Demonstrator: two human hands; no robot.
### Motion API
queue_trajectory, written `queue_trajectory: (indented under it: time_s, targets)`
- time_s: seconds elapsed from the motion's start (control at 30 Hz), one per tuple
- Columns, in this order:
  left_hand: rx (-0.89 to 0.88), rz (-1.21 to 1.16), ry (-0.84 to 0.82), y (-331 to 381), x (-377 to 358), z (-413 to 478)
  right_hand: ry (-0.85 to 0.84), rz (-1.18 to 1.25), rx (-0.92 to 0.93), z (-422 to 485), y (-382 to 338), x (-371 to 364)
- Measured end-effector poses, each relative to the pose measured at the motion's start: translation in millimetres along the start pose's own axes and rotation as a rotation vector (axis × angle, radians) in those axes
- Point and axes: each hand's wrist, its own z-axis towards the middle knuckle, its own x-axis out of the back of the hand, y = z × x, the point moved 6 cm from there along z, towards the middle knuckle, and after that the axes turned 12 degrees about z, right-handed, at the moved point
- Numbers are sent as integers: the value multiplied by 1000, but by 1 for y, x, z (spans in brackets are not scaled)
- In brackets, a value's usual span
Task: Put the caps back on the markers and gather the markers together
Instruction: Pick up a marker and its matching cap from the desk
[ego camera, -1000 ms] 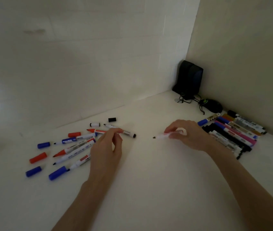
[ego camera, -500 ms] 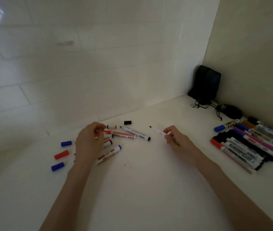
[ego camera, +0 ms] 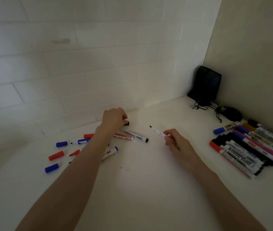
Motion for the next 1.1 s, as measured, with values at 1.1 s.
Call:
queue_trajectory:
  time_s: [1.1]
  targets:
    - [-58,-1064,55,47,2,-142,69,-88,277,-16,-32,23]
